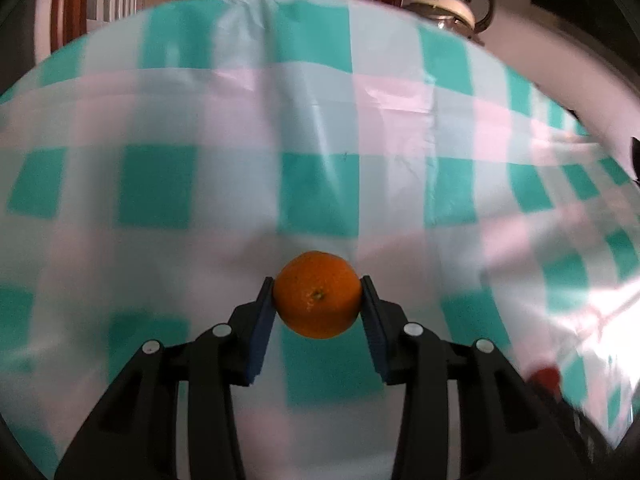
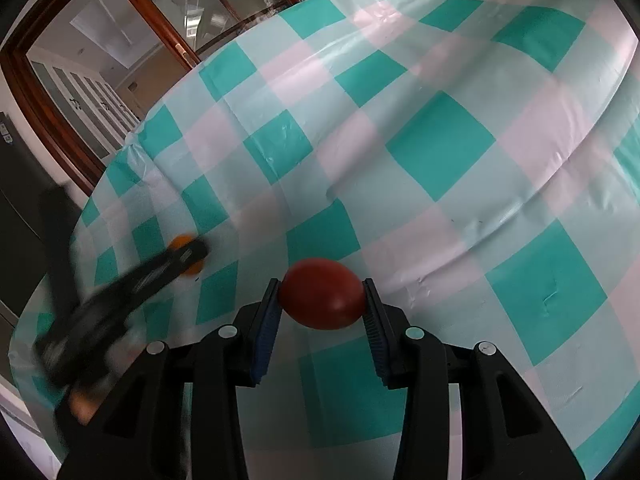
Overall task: Organize fruits
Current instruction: 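Grasp the small orange with the left tool while the right tool holds the cherry tomato, then carry the orange and cherry tomato into the white box and open both tools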
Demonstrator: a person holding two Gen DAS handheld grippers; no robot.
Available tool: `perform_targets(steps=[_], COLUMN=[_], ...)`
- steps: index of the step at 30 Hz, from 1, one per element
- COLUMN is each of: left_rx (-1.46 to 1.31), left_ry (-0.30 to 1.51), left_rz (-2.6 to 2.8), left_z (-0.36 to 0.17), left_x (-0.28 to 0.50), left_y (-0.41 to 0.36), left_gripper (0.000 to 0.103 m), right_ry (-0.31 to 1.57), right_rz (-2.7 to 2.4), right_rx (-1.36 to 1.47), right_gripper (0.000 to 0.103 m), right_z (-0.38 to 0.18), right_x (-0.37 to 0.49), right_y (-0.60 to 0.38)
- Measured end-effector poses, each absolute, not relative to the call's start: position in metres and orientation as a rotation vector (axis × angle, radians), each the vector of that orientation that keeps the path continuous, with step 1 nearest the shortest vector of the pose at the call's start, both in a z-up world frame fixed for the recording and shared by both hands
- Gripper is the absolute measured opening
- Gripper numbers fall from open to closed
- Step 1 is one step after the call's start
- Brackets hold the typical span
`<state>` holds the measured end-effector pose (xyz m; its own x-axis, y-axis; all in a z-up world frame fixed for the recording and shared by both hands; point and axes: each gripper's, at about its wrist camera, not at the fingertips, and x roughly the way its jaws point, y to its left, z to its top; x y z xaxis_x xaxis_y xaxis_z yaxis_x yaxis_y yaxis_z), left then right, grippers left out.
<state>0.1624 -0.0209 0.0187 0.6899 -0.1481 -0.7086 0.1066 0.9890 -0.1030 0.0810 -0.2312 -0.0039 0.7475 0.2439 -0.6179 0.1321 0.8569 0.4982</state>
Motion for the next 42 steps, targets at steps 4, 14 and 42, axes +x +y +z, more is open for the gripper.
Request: perform_targets(steps=[4, 14, 42], left_rx=[-0.057, -0.157, -0.123], left_ry=[0.781, 0.724, 0.699], left_rz=[-0.16, -0.138, -0.259], left_z=[0.023, 0.028, 0.046], left_x=[0.098, 0.017, -0.061], left_y=[0.005, 0.069, 0.05], left_gripper=[0.042, 0.042, 0.042], right_ry=[0.733, 0.735, 0.7], right_rz=[0.07, 0.079, 0.207], right_rx=[0.549, 0.543, 0.411], right_gripper=[0.04, 0.04, 0.04], right_z=[-0.004, -0.002, 0.049], right_x=[0.081, 0.081, -0.066], right_y=[-0.231, -0.229, -0.221])
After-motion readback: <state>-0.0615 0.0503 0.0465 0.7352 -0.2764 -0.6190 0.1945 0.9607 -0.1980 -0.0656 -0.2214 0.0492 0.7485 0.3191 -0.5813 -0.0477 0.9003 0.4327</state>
